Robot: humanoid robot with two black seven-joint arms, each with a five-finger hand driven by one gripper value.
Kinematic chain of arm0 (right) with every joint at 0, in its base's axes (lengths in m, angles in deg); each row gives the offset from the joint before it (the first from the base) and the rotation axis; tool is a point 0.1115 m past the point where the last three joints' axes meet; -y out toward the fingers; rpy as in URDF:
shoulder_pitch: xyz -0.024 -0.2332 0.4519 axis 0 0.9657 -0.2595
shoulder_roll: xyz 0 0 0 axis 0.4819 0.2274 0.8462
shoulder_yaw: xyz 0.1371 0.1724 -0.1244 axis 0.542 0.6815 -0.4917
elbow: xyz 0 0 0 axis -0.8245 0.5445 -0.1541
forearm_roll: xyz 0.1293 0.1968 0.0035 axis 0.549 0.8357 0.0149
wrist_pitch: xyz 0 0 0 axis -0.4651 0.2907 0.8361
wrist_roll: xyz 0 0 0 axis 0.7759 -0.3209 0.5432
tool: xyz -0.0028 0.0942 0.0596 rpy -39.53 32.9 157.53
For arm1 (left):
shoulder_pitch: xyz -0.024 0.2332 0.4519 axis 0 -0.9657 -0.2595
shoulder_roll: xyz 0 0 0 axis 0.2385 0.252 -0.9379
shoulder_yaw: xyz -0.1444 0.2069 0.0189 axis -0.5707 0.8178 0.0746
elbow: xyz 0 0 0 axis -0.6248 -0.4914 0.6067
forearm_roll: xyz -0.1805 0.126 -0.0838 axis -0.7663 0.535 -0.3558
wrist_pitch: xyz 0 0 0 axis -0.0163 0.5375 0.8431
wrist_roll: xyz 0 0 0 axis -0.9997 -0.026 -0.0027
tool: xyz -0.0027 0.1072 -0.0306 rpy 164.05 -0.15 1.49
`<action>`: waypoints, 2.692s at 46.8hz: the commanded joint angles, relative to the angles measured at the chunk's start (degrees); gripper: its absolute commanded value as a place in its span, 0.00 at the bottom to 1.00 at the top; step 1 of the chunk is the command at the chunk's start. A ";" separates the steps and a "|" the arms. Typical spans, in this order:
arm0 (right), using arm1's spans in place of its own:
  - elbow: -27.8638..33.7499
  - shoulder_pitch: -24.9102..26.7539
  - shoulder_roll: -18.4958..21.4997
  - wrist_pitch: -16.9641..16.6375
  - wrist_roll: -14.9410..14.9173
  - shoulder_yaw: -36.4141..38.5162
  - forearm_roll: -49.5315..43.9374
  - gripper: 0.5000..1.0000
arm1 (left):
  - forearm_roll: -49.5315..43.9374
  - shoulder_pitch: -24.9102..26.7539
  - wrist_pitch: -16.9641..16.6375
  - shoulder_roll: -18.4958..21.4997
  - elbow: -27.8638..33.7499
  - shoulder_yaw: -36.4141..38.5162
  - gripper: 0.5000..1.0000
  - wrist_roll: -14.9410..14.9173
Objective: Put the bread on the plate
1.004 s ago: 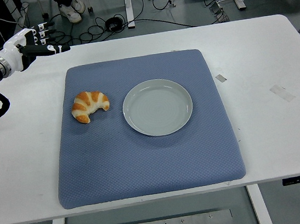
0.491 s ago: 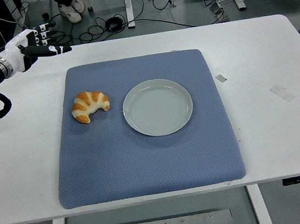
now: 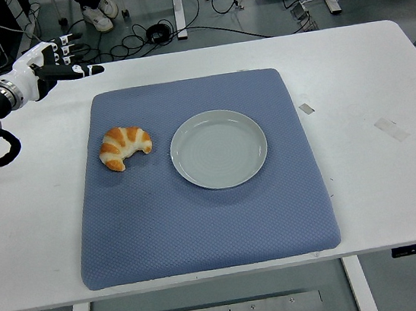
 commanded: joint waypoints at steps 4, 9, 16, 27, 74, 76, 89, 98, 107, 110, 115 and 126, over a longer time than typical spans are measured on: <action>-0.02 0.00 0.00 0.00 0.00 0.00 0.00 1.00 | 0.00 0.00 0.00 -0.09 0.09 -0.02 0.94 0.00; -0.02 0.00 0.00 0.00 0.00 0.00 0.00 1.00 | 0.00 0.09 0.00 -0.09 0.00 -0.02 0.94 0.00; -0.02 0.00 0.00 0.00 0.00 0.00 0.00 1.00 | 0.00 0.00 0.00 -0.17 0.00 -0.02 0.94 0.00; -0.02 0.00 0.00 0.00 0.00 0.00 0.00 1.00 | 0.00 0.00 0.00 -0.35 0.00 -0.02 0.94 0.00; -0.02 0.00 0.00 0.00 0.00 0.00 0.00 1.00 | 0.00 0.00 -0.09 -0.79 -0.79 -0.02 0.94 0.00; -0.02 0.00 0.00 0.00 0.00 0.00 0.00 1.00 | 0.00 0.00 -0.09 -0.79 -0.87 -0.02 0.94 0.00; -0.02 0.00 0.00 0.00 0.00 0.00 0.00 1.00 | 0.00 0.00 -0.09 -0.96 -1.14 -0.02 0.94 0.00; -0.02 0.00 0.00 0.00 0.00 0.00 0.00 1.00 | 0.00 0.00 -0.09 -1.23 -1.14 0.07 0.94 0.00; -0.02 0.00 0.00 0.00 0.00 0.00 0.00 1.00 | 0.00 -0.35 -0.09 -1.23 -1.14 0.07 0.94 0.00; -0.02 0.00 0.00 0.00 0.00 0.00 0.00 1.00 | 0.00 -0.35 -0.09 -1.23 -1.14 0.07 0.94 0.00; -0.02 0.00 0.00 0.00 0.00 0.00 0.00 1.00 | 0.00 -0.35 -0.09 -1.23 -1.14 -0.02 0.94 0.08; -0.02 0.00 0.00 0.00 0.00 0.00 0.00 1.00 | 0.26 -0.35 -0.09 -1.32 -1.14 0.33 0.94 0.09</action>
